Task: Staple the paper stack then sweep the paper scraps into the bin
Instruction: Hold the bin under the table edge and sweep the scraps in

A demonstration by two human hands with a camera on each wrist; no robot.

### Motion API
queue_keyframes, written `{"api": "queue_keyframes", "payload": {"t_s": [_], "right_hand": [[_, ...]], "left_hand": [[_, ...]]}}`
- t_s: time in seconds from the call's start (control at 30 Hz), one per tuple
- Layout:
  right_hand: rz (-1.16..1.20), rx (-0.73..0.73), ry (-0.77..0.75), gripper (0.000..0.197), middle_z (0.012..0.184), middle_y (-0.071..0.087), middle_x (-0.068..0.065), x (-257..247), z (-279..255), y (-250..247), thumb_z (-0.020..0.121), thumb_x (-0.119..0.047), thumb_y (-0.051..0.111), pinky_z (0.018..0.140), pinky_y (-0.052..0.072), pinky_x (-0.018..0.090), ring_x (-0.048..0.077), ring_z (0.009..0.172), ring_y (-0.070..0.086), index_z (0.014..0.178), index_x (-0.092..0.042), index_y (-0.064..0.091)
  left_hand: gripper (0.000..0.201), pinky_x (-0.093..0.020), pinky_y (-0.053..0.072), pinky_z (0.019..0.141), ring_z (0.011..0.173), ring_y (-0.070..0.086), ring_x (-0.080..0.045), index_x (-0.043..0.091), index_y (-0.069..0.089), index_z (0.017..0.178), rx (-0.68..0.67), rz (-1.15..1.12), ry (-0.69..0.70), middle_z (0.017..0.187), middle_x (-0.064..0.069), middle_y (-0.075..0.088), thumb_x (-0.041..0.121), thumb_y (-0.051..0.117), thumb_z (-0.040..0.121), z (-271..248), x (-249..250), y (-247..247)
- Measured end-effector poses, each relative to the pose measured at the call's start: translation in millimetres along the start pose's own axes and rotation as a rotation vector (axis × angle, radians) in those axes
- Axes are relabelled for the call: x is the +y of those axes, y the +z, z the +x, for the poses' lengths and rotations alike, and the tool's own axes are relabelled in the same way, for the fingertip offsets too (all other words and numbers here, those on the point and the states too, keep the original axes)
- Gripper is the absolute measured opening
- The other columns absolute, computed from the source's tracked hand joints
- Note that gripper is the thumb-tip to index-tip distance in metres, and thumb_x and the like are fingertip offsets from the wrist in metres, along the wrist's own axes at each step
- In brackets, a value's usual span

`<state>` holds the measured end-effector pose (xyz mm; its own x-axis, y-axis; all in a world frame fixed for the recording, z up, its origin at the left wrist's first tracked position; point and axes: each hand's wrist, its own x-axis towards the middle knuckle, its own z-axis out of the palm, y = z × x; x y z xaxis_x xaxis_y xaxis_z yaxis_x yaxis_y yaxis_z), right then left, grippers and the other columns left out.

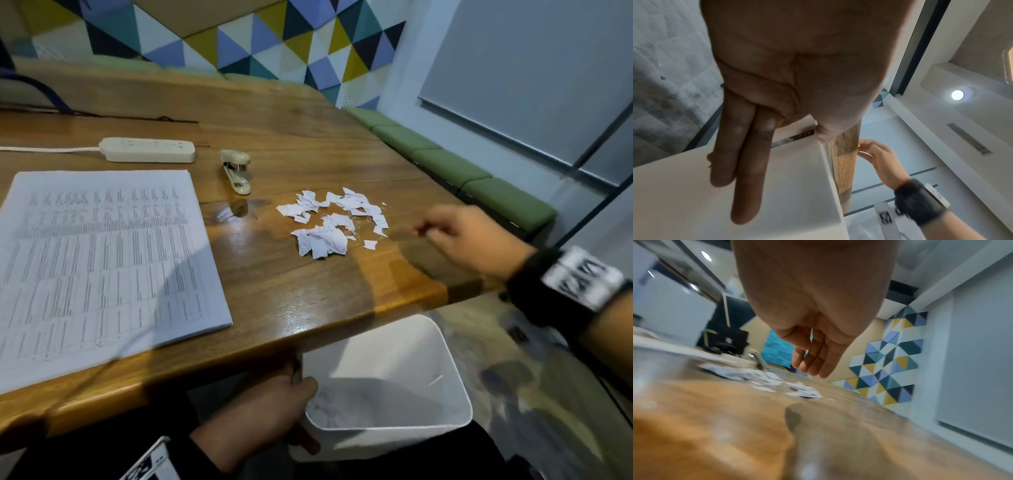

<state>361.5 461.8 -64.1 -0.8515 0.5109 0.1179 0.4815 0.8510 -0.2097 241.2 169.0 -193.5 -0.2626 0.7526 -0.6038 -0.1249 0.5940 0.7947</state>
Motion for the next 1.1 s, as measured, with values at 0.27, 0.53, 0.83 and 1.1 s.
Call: {"api": "queue_keyframes", "payload": {"t_s": [0.27, 0.53, 0.83, 1.1], "right_hand": [[-0.272, -0.191, 0.199, 0.046, 0.141, 0.065, 0.006, 18, 124, 21, 0.100, -0.014, 0.042, 0.106, 0.051, 0.041, 0.029, 0.121, 0.063, 0.140, -0.026, 0.063], [-0.270, -0.223, 0.116, 0.036, 0.125, 0.069, 0.010, -10, 98, 39, 0.102, -0.010, 0.047, 0.099, 0.053, 0.040, 0.029, 0.110, 0.065, 0.130, -0.015, 0.069], [-0.168, -0.105, -0.038, 0.034, 0.113, 0.065, 0.000, -21, 17, 32, 0.100, -0.014, 0.049, 0.097, 0.050, 0.033, 0.019, 0.101, 0.061, 0.124, -0.020, 0.072], [-0.084, -0.155, -0.015, 0.039, 0.133, 0.065, -0.002, -37, 62, 38, 0.103, -0.010, 0.047, 0.102, 0.045, 0.027, 0.012, 0.111, 0.058, 0.132, -0.022, 0.069]], "left_hand": [[0.031, -0.035, 0.064, 0.087, 0.081, 0.082, -0.034, 0.032, 0.039, 0.130, -0.021, 0.004, -0.042, 0.107, 0.003, 0.071, 0.027, 0.050, 0.102, 8, 0, -2], [0.044, -0.026, 0.064, 0.068, 0.072, 0.083, -0.026, 0.027, 0.044, 0.145, 0.003, 0.044, -0.016, 0.107, -0.006, 0.077, 0.028, 0.051, 0.102, 17, -5, -3], [0.038, -0.024, 0.060, 0.061, 0.073, 0.082, -0.034, 0.024, 0.043, 0.139, -0.021, 0.050, 0.016, 0.122, -0.012, 0.070, 0.025, 0.046, 0.101, 15, -3, -1], [0.050, -0.032, 0.066, 0.075, 0.078, 0.082, -0.034, 0.026, 0.031, 0.151, -0.009, 0.049, -0.038, 0.139, -0.012, 0.061, 0.027, 0.047, 0.103, 11, 0, 0]]}}
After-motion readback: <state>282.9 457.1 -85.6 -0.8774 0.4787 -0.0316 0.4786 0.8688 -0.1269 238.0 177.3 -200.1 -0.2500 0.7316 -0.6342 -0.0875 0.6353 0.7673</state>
